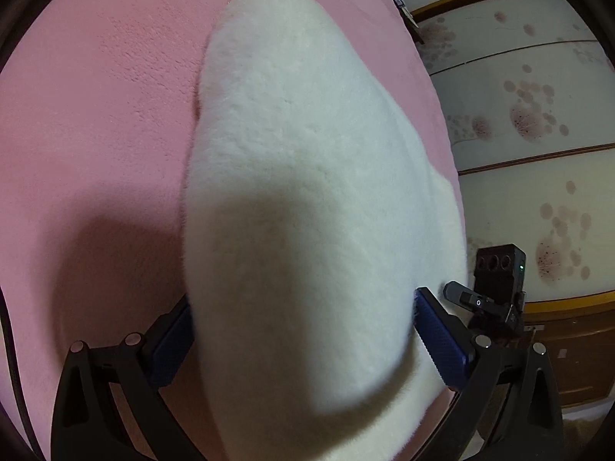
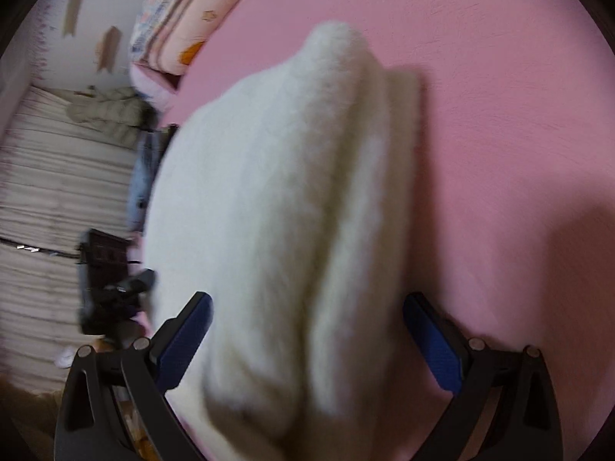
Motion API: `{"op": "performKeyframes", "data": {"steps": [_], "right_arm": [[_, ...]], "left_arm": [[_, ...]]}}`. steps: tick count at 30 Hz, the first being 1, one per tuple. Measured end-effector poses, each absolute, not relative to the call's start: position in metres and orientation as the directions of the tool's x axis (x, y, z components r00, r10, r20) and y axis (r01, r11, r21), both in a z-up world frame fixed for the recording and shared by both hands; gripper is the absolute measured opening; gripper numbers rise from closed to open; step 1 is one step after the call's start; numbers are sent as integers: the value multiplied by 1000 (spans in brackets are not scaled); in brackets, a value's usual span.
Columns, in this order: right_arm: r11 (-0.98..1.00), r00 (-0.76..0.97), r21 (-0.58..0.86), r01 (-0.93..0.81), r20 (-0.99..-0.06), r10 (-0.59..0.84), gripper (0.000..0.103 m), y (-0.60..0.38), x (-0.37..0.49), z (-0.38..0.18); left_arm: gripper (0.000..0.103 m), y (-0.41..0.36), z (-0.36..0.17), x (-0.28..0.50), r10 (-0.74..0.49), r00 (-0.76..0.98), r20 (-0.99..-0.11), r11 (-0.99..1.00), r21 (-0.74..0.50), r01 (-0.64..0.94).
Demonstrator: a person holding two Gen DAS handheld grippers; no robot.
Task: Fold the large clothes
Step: 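Lift the folded cardigan with both tools and carry it toward the clothes stack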
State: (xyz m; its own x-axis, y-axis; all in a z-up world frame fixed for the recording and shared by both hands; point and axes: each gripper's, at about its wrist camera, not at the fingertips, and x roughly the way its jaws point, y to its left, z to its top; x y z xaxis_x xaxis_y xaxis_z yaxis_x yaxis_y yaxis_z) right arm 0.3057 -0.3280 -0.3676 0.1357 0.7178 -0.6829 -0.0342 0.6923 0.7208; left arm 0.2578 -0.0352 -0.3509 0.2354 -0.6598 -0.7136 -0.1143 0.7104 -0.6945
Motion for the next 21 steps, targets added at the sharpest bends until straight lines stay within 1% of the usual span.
{"op": "performKeyframes", "data": {"steps": [2,3,6,8,10,11,13,14,16,17,19,21], "right_arm": [[654,115,754,-64,-645,755,98,-322,311,-371],[644,92,760,-84,-638,765,95,-316,314,-372],[646,60,754,-120,-644,762,94,-306,321,-375],[644,57,753,-135,-643,764,91,-306,318,-374],[644,57,753,-137,-643,764,82,-307,317,-373],[638,61,759,-133,-636,769,79,-312,312,-374],[635,70,761,-131,-632,772,71,-317,312,-373],[638,74,758,-134,-634,770,69,-311,314,-374],[658,88,741,-135,-652,753,60,-309,313,-368],[669,95,731,-133,-662,743,58,-310,311,-364],[688,107,714,-131,-680,726,52,-309,308,-356],[712,123,687,-146,-702,702,49,-306,302,-344]], "left_arm": [[103,-33,-358,256,-683,237,-691,689,-717,-107],[103,-34,-361,255,-688,237,-686,685,-722,-101],[103,-38,-364,258,-690,226,-688,690,-719,-82],[103,-40,-366,260,-687,216,-694,697,-713,-75],[103,-40,-365,261,-684,205,-700,704,-707,-69],[103,-42,-364,261,-678,197,-708,711,-700,-68],[103,-49,-359,261,-637,185,-749,754,-655,-57],[102,-51,-354,262,-607,188,-772,779,-625,-48],[95,-58,-343,263,-550,202,-811,823,-567,-38],[93,-61,-339,264,-528,208,-823,836,-547,-41],[84,-64,-328,261,-492,222,-842,858,-512,-43],[79,-67,-314,257,-461,234,-856,873,-484,-50]]}}
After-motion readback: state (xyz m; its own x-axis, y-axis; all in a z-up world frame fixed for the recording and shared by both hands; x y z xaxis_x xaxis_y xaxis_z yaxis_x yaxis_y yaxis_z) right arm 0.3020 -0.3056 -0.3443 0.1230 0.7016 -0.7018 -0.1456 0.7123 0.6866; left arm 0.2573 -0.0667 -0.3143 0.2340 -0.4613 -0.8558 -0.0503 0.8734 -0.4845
